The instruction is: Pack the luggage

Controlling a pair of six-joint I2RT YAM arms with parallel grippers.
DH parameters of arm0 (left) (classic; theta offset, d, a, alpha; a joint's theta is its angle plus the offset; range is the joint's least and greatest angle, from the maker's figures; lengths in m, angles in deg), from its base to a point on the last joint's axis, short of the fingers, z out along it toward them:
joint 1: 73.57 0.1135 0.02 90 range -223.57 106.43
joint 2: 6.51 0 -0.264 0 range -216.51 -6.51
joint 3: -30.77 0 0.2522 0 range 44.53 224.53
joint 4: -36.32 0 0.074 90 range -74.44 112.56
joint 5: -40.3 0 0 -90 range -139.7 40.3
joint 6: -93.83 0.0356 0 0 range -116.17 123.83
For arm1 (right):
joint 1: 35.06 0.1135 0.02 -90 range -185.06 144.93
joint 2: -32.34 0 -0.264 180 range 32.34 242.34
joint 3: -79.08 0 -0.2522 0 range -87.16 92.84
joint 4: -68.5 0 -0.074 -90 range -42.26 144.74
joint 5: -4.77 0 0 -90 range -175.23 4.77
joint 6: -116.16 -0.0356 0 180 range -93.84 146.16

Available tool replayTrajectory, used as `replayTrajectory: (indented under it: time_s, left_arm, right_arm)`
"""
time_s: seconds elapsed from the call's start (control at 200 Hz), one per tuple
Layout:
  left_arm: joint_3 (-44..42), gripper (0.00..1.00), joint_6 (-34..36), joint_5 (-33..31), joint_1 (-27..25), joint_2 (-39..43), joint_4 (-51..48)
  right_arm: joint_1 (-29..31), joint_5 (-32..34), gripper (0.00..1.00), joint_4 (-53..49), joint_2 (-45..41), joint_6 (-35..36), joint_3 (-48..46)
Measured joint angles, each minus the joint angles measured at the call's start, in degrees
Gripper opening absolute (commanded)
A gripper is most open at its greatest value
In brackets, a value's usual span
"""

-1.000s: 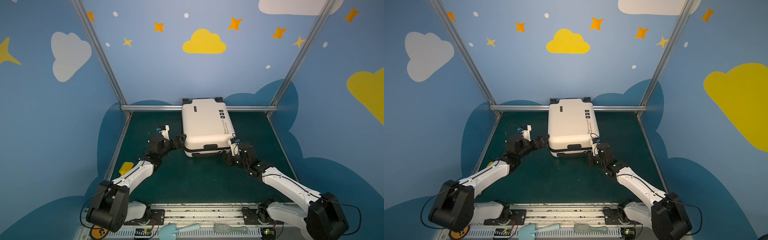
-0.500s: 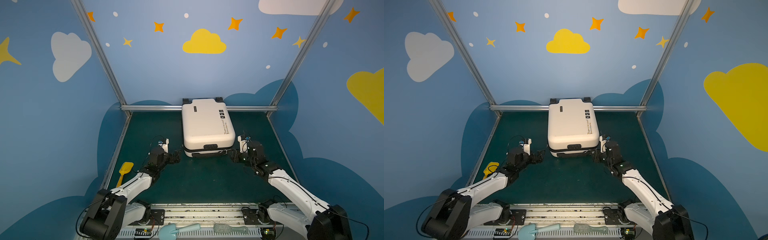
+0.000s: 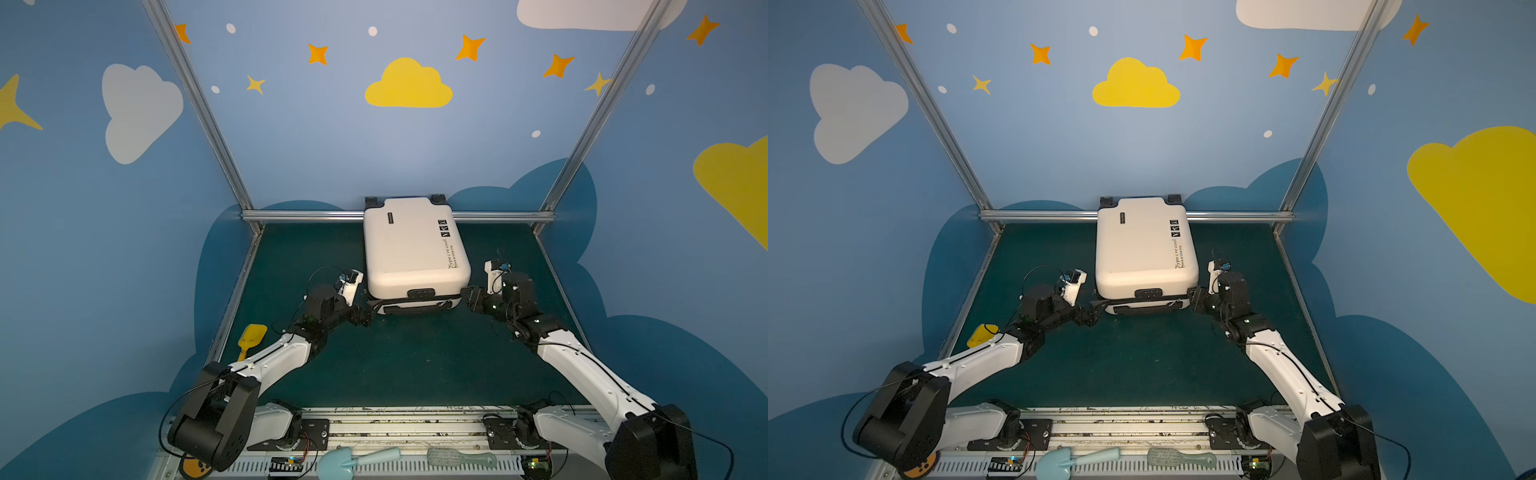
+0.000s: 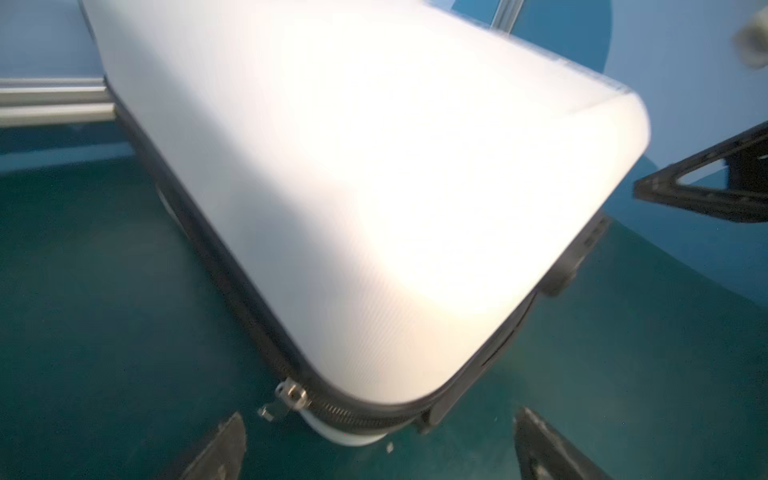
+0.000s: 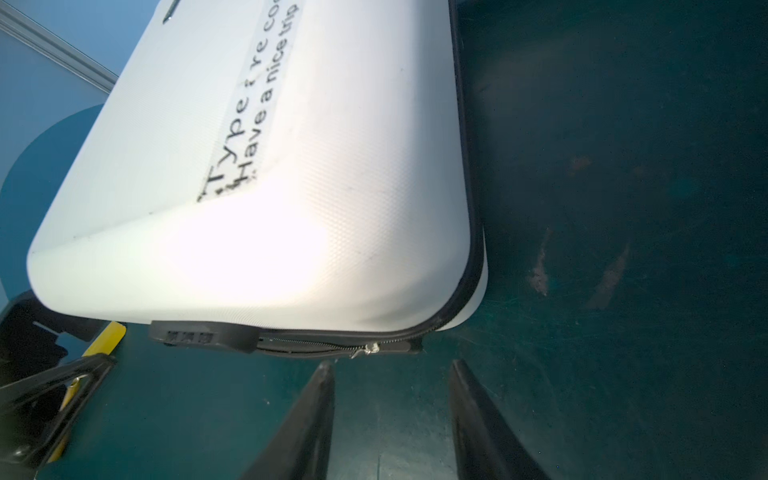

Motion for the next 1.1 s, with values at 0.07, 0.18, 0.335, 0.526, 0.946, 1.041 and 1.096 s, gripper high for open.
replayTrajectory:
  time_s: [0.07,0.18,0.335,0.526,0.946,1.041,1.096]
  left_arm:
    - [1.9,1.00,0.6,0.6,-1.4,-1.6,0.3]
    - [4.3,1.00,1.1,-0.7,-2.5,-4.7,0.2]
    - [7.7,1.00,1.7,-2.6,-4.1,-8.9,-1.6]
    - [12.7,1.00,1.8,-1.2,-8.4,-13.0,-3.9]
    - [5.9,1.00,6.6,-3.8,-6.9,-1.7,-2.8]
    - [3.8,0.99,7.4,-2.1,-3.7,-2.3,-2.3]
    - [2.4,0.98,7.5,-0.6,-1.9,-3.2,-1.7]
  right_arm:
    - [-0.3,-0.6,0.46,0.4,1.7,0.0,0.5]
    - [-0.7,-1.3,0.46,0.8,3.9,0.0,1.1]
    - [-1.8,-1.8,0.46,1.0,4.5,0.0,1.3]
    - [-4.4,-2.9,0.46,-0.5,5.6,0.1,4.0]
    - [-8.0,-4.9,0.46,-3.0,2.4,-0.3,5.0]
    - [-8.8,-4.9,0.51,-4.0,1.6,-0.6,6.3]
    - [-9.6,-5.0,0.55,-4.4,1.6,-0.9,7.4]
